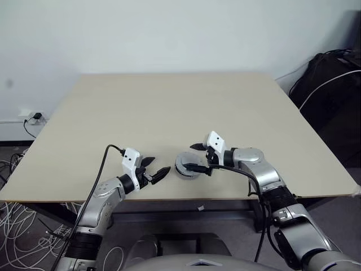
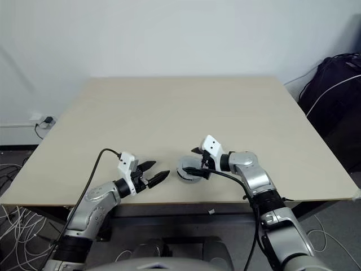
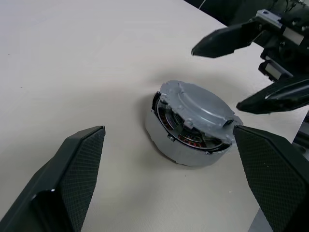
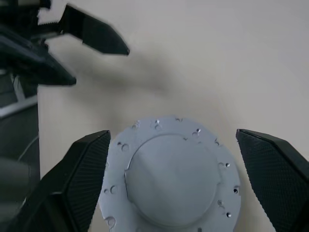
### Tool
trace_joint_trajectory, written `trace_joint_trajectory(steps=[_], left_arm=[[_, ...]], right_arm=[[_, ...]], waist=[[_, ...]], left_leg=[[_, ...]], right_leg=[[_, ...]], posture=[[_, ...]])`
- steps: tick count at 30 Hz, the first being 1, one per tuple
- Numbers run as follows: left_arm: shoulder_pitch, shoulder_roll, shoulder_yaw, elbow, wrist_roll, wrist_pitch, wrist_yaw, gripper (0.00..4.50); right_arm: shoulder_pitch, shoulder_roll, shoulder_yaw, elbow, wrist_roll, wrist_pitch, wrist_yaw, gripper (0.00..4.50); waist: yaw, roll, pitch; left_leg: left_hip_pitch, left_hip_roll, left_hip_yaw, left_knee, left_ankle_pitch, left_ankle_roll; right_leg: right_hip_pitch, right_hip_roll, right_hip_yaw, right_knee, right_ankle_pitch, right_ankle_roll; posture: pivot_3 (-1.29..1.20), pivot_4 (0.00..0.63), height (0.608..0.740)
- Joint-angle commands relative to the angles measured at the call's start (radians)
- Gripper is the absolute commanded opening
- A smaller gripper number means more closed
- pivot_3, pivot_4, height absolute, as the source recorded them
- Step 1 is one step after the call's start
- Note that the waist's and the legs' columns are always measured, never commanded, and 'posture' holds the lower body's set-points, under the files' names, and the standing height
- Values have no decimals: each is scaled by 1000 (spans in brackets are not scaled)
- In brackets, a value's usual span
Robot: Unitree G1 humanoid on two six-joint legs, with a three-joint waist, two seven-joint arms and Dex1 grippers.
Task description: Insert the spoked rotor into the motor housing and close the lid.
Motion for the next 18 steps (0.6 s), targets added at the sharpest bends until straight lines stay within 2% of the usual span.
trace_joint_trajectory(steps=[1,18], left_arm=[[-11,0,6,-22,-7,-17,2,4500],[-10,-1,13,-28,-11,-16,12,4500]], right_arm=[[-39,-3,6,35,-18,-63,32,4473],[-160,42,28,313,-95,-187,105,4473]], waist=[[0,0,0],[-1,0,0]], left_leg=[[0,0,0,0,0,0],[0,0,0,0,0,0]], right_leg=[[0,0,0,0,0,0],[0,0,0,0,0,0]], posture=[[0,0,740],[0,0,740]])
